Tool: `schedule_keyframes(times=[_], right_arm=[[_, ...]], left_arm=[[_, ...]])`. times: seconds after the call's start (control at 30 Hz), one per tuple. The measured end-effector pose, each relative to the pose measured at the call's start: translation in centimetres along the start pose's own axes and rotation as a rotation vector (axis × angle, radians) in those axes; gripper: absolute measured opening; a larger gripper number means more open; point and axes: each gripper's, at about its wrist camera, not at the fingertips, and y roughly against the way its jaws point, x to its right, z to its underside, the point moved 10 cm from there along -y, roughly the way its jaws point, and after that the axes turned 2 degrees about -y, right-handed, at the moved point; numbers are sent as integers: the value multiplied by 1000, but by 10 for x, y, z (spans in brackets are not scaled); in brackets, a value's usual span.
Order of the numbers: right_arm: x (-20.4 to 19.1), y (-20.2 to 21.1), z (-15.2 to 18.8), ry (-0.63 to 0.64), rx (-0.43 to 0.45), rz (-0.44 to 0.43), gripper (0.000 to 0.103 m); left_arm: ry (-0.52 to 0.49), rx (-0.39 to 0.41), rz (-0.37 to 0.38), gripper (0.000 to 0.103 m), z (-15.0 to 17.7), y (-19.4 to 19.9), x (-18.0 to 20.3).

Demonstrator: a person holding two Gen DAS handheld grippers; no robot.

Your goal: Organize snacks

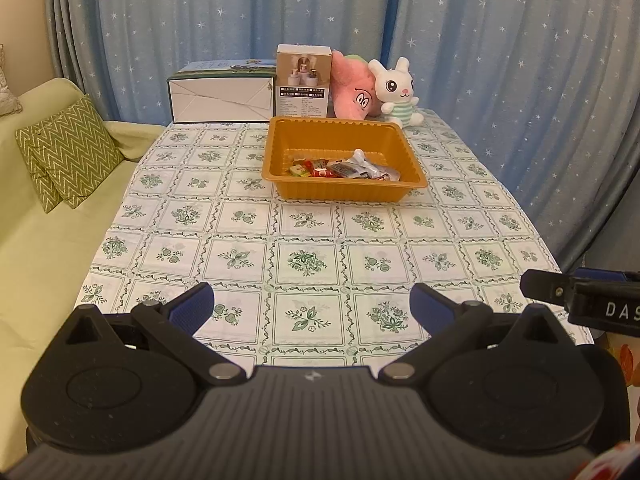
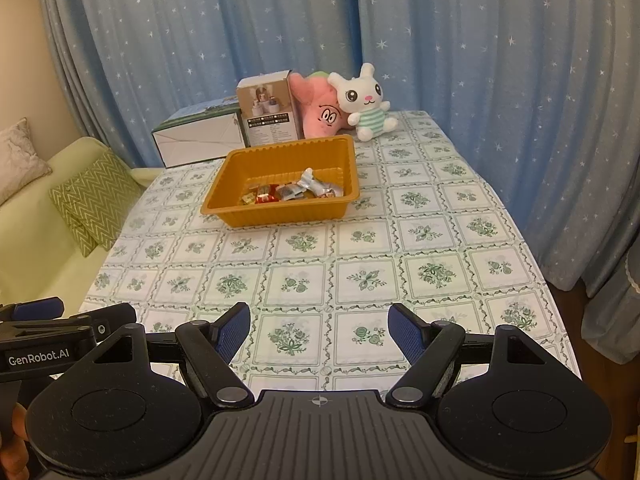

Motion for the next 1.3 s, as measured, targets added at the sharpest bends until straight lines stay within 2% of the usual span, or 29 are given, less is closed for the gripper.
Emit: schedule_keyframes(times=[1.3], right_arm=[[0, 1, 0, -1, 5, -2, 76]], left_arm=[[-5, -4, 7, 103, 3, -1, 3]])
